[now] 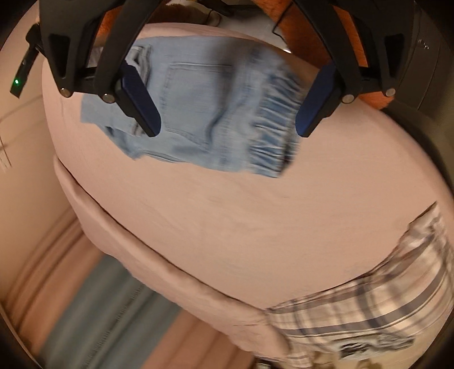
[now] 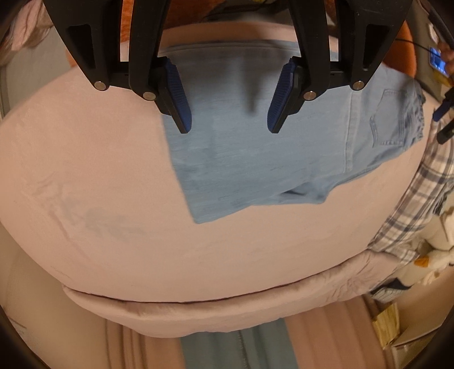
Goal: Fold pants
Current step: 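Grasp the elastic waistband with the left tool and lift it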
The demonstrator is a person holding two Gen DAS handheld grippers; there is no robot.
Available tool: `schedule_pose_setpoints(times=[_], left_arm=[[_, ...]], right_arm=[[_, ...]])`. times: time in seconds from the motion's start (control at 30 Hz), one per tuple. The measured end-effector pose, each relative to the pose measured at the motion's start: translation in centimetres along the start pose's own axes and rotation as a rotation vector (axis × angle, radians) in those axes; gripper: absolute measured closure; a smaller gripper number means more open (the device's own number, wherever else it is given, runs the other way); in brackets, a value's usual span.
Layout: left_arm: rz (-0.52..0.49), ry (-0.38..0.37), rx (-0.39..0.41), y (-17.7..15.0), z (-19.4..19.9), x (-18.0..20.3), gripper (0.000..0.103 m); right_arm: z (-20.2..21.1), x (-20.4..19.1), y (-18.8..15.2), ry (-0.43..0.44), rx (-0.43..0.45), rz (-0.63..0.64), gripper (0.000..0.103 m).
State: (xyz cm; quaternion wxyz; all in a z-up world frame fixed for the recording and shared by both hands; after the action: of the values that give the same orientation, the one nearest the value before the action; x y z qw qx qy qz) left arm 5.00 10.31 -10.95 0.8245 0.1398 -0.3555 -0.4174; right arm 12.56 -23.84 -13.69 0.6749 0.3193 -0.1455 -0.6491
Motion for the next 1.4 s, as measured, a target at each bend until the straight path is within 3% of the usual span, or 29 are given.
schedule_pose_setpoints(times=[0.17,0.37,0.73,0.83,0.93,1.0,1.03,1.1,1.17,1.2,1.3,1.4], left_arm=[[0.049,0.070,-0.022,0.0,-1.3,-2.5,0.007],[0.072,0.073,-0.059,-0.6,-2.4,-3.5,0.007],[0.152,-0.045,-0.207,-3.0,-5.1,-3.8,0.009],[0.174,-0.065,-0.194,-3.4,-5.3,-3.8,0.012],[0.189,-0.056,-0.169,-3.3,-5.2,-3.8,0.021],[0.201,-0.054,-0.153,-3.3,-5.2,-4.0,0.038],[0.210,-0.061,-0.154,-3.2,-5.3,-4.1,0.039],[0.257,-0.096,-0.162,-3.0,-5.2,-4.3,0.050],[0.349,-0.190,-0.189,-2.8,-4.9,-3.9,0.069],[0.355,-0.208,-0.178,-2.3,-4.6,-3.5,0.069],[0.251,-0.203,-0.104,-1.4,-2.3,-0.2,0.070],[0.153,-0.272,-0.073,-0.9,0.0,4.3,0.071]], right_arm=[[-0.5,-1.2,-0.1,0.018,-0.022,0.013,0.048],[-0.6,-2.1,0.1,0.026,-0.027,0.034,0.048],[-1.0,-2.4,-0.1,0.038,-0.051,0.027,0.048],[-1.1,-2.4,-0.2,0.041,-0.056,0.021,0.048],[-1.3,-2.4,-0.3,0.046,-0.061,0.016,0.048],[-1.4,-2.5,-0.4,0.049,-0.062,0.014,0.048],[-1.5,-2.5,-0.4,0.054,-0.063,0.012,0.048],[-1.6,-2.6,-0.5,0.064,-0.066,0.009,0.048],[-1.6,-2.8,-0.6,0.072,-0.069,0.007,0.048],[-1.6,-2.8,-0.6,0.072,-0.069,0.007,0.048],[-1.3,-2.7,-0.6,0.072,-0.064,0.013,0.048],[-0.7,-2.1,-0.5,0.064,-0.046,0.002,0.048]])
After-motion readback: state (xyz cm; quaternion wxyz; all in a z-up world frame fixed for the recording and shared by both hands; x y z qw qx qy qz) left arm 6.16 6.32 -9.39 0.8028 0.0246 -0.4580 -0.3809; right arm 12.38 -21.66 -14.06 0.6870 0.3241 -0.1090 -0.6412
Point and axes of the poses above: each gripper's, at about its wrist camera, not at the fingertips, and z roughly against the way its jaws point, x to its right, y to its top, the point moved 6 cm from there along -z, roughly the way its jaws point, and after that the axes turned 8 degrees about z, right-handed, at the moved point
